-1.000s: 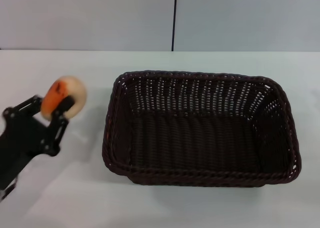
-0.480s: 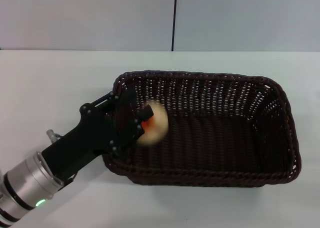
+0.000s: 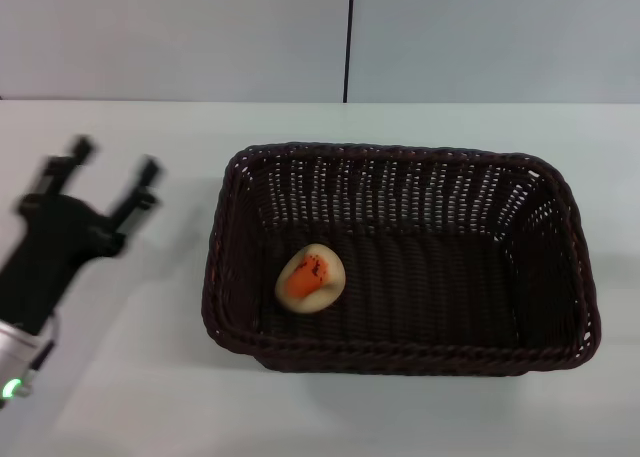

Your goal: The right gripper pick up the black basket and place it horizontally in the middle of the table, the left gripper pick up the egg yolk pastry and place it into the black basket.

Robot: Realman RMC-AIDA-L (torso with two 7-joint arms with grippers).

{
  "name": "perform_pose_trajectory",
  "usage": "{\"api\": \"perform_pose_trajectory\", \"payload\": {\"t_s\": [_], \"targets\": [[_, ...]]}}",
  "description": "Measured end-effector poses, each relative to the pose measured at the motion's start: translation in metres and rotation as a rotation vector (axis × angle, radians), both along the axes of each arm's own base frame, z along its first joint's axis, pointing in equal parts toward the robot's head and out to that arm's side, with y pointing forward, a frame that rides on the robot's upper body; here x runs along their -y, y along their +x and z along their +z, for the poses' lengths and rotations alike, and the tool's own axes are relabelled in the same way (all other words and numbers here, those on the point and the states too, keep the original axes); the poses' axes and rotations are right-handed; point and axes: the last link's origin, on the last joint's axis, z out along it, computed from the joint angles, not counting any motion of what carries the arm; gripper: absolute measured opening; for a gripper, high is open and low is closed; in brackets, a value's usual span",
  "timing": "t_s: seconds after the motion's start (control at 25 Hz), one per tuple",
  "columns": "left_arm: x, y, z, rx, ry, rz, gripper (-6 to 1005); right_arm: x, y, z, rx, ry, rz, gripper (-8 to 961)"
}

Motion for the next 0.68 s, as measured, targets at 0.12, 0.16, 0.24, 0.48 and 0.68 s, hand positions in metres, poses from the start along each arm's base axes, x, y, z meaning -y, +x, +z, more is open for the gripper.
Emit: {"api": "perform_pose_trajectory", "payload": {"t_s": [0.12, 0.16, 0.24, 0.48, 0.68], "targets": [[0.007, -0.014, 0.010, 0.036, 0.086, 0.104, 819, 0.001, 0.001, -0.006, -0.008, 0.027, -0.037, 767], [0.009, -0.018, 0.014, 0.043, 0.110, 0.129, 821, 0.000, 0.001, -0.009, -0.010, 0.038, -0.050, 767], [0.013, -0.022, 0.017, 0.049, 0.136, 0.154, 826, -0.006, -0.001, -0.017, 0.003, 0.055, -0.079, 767], [0.019, -0.029, 0.019, 0.037, 0.149, 0.185, 832, -0.015, -0.011, -0.022, 0.026, 0.068, -0.053, 766], [0.022, -0.034, 0.023, 0.014, 0.156, 0.193, 832, -0.020, -0.016, -0.022, 0.015, 0.083, -0.035, 766]]}}
